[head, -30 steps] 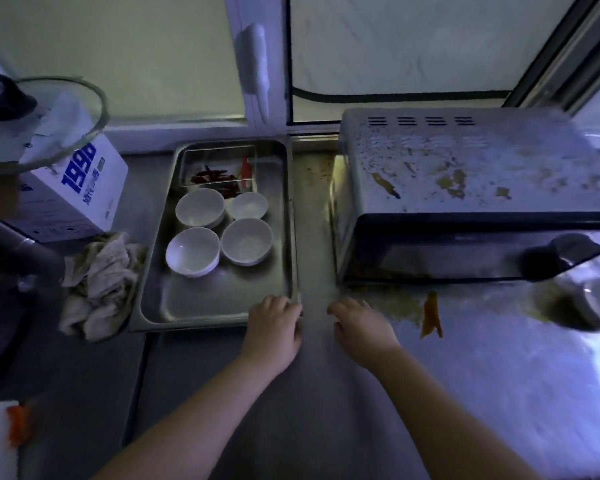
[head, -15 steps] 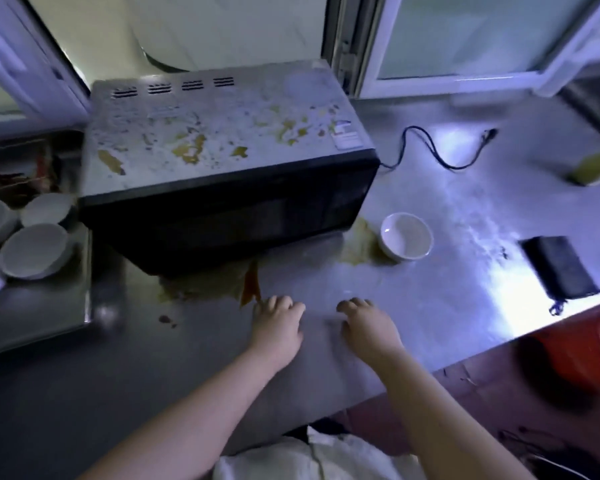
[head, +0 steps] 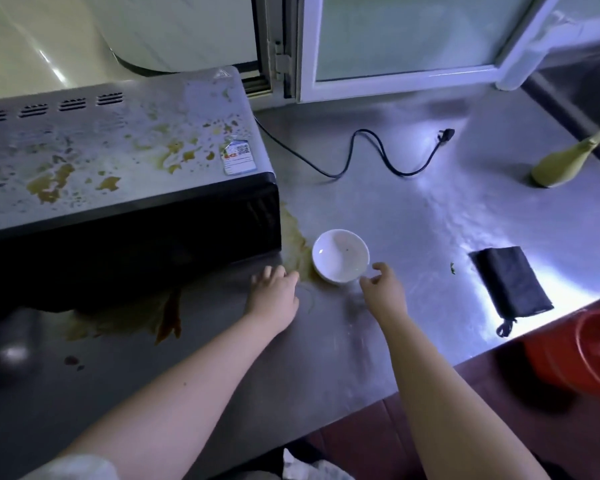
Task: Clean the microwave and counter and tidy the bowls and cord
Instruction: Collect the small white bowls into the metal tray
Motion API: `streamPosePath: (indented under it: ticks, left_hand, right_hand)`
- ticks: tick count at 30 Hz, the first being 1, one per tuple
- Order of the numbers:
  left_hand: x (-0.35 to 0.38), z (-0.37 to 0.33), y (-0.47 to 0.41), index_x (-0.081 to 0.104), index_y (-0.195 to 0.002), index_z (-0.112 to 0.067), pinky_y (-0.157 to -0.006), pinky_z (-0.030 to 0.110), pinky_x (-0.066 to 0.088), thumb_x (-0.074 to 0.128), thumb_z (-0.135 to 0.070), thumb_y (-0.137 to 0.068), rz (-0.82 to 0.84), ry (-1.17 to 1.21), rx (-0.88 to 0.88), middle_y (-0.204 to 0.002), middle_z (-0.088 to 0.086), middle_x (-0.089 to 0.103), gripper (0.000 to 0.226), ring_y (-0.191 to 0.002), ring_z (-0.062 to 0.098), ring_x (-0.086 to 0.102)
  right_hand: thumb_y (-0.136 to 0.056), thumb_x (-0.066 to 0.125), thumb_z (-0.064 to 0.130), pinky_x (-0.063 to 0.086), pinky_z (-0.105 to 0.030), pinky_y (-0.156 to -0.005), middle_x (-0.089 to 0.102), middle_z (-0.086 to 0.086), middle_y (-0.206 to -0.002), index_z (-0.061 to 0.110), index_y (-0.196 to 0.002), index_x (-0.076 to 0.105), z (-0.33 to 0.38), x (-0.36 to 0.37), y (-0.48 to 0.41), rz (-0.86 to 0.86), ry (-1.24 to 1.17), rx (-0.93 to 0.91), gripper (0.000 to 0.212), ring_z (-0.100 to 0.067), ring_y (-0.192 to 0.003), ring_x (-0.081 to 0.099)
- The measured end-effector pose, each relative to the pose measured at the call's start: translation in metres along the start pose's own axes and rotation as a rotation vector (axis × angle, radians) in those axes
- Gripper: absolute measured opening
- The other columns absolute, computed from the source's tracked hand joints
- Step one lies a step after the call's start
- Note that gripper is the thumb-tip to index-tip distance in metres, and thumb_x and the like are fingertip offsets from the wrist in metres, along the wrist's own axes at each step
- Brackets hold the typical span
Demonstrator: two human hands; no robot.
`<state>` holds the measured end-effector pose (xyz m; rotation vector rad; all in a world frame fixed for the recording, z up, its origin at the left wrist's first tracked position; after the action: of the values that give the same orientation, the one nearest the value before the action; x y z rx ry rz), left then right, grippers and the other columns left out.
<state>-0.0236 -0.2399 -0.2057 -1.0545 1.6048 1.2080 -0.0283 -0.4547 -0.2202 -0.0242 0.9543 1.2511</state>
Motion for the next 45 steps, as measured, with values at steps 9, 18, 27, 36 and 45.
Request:
streamPosePath:
  ticks: [9, 18, 27, 36, 45]
  left_hand:
    - [0.007, 0.033, 0.016, 0.056, -0.113, -0.027, -0.093, 0.036, 0.034, 0.049, -0.025, -0.090, 0.020, 0.114, -0.141, -0.116, -0.003, 0.053, 0.024, -0.111, 0.023, 0.044]
    - [-0.003, 0.096, 0.078, 0.056, -0.116, -0.028, -0.081, 0.031, 0.046, 0.051, -0.026, -0.092, -0.020, 0.150, -0.298, -0.116, -0.004, 0.060, 0.024, -0.107, 0.020, 0.056]
    - [-0.006, 0.191, 0.177, 0.062, -0.110, -0.020, -0.078, 0.029, 0.047, 0.057, -0.024, -0.094, -0.080, 0.722, -0.660, -0.099, -0.002, 0.065, 0.017, -0.092, 0.018, 0.062]
    - [-0.009, 0.281, 0.280, 0.064, -0.090, -0.006, -0.055, 0.027, 0.049, 0.046, -0.023, -0.099, -0.246, 1.648, -1.015, -0.067, 0.008, 0.065, 0.026, -0.063, 0.023, 0.061]
    - [-0.018, 0.425, 0.341, 0.053, -0.064, -0.013, -0.045, 0.021, 0.042, 0.041, -0.013, -0.096, -0.377, 1.890, -0.978, -0.049, -0.002, 0.049, 0.033, -0.042, 0.011, 0.047]
  right_hand:
    - [-0.090, 0.044, 0.009, 0.059, -0.051, -0.072, 0.057, -0.007, -0.092, 0.010, -0.115, 0.043, 0.010, 0.029, -0.013, 0.126, -0.510, 0.223, 0.025, -0.036, -0.073, 0.069]
    - [-0.086, 0.055, 0.010, 0.060, -0.050, -0.066, 0.067, -0.020, -0.097, 0.019, -0.108, 0.053, 0.013, 0.055, 0.051, 0.247, -0.418, 0.137, 0.024, -0.035, -0.072, 0.071]
    - [-0.087, 0.056, 0.002, 0.059, -0.054, -0.068, 0.065, -0.019, -0.094, 0.020, -0.104, 0.057, 0.063, 0.149, 0.154, 0.596, -0.319, -0.011, 0.025, -0.036, -0.076, 0.070]
    - [-0.087, 0.061, 0.008, 0.058, -0.033, -0.057, 0.061, -0.012, -0.108, 0.011, -0.125, 0.054, 0.138, 0.262, 0.240, 0.778, -0.202, -0.149, 0.039, -0.028, -0.084, 0.069]
    - [-0.087, 0.061, 0.003, 0.060, -0.044, -0.068, 0.063, -0.011, -0.095, 0.011, -0.120, 0.056, 0.217, 0.383, 0.333, 0.815, -0.222, -0.188, 0.035, -0.028, -0.073, 0.069]
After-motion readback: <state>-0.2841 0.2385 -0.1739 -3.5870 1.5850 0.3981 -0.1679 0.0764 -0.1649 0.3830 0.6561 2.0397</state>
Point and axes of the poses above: each hand's wrist, its own y-axis away from the middle knuckle, its own x-axis out of the palm, z = x × y, the point moved 5 cm from there along -y, towards the middle knuckle
